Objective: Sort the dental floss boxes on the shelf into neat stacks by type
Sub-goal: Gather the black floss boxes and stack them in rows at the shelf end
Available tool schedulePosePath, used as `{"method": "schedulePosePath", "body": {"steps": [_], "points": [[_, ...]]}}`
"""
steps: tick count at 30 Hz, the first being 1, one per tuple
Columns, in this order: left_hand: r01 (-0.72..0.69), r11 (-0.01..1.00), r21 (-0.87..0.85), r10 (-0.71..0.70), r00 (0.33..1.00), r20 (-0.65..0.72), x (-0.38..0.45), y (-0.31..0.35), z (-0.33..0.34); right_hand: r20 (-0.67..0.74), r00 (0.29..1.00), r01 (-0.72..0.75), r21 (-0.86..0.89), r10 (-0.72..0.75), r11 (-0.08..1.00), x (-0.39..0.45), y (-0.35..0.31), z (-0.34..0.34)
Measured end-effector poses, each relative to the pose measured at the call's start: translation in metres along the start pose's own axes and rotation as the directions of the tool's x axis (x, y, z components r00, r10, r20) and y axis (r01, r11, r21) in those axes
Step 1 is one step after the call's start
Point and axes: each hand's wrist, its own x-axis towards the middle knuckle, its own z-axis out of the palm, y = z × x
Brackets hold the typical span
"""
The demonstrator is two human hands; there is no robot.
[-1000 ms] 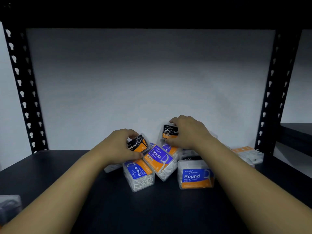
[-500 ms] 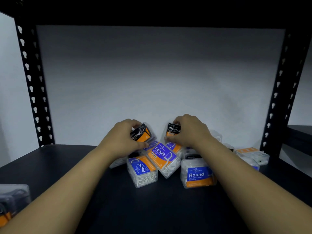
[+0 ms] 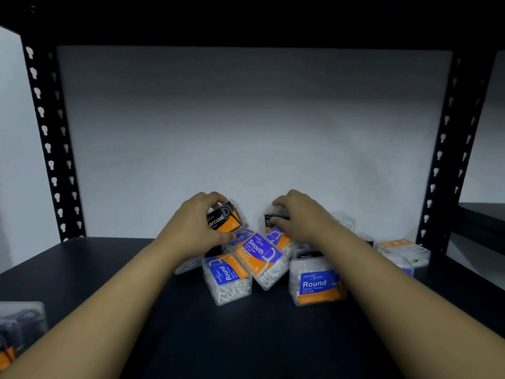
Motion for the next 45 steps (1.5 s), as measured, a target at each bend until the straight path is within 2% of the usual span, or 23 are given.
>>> {"method": "schedulePosePath", "body": {"steps": [6,10,13,16,24,30,39,45], "points": [[-0.02,1.0,-0.02,0.021,0.999,0.046,-0.002,0.0,-0.003,-0.092,0.986,0.152,0.16,-0.139,0.975,-0.009,-0.007,-0.024],[-0.063,0.996,-0.059,0.064,0.998,0.015,-0.001,0.0,-0.005,-0.151,0.964,0.247,0.224,-0.217,0.943,-0.022,-0.018,-0.041],[-0.093,0.995,-0.047,0.094,0.995,0.02,0.0,0.001,-0.007,-0.142,0.965,0.255,0.293,-0.222,0.921,-0.029,-0.025,-0.046],[-0.071,0.997,-0.042,0.075,0.992,0.103,-0.001,0.001,-0.015,-0.082,0.967,0.255,0.325,-0.242,0.91,-0.033,-0.03,-0.048],[-0.071,0.992,-0.103,0.086,0.985,0.147,-0.012,0.01,-0.044,-0.045,0.96,0.273,0.353,-0.275,0.895,-0.045,-0.047,-0.047],[-0.098,0.994,0.054,0.086,0.976,0.201,-0.033,0.008,-0.067,-0.007,0.96,0.268,0.315,-0.28,0.91,-0.054,-0.053,-0.054],[-0.203,0.978,-0.053,0.21,0.953,0.22,-0.073,0.008,-0.125,-0.021,0.939,0.336,0.256,-0.342,0.906,-0.068,-0.092,-0.064],[-0.15,0.983,-0.107,0.174,0.946,0.272,-0.084,-0.015,-0.168,-0.009,0.932,0.351,0.276,-0.363,0.895,-0.071,-0.133,-0.063]]}}
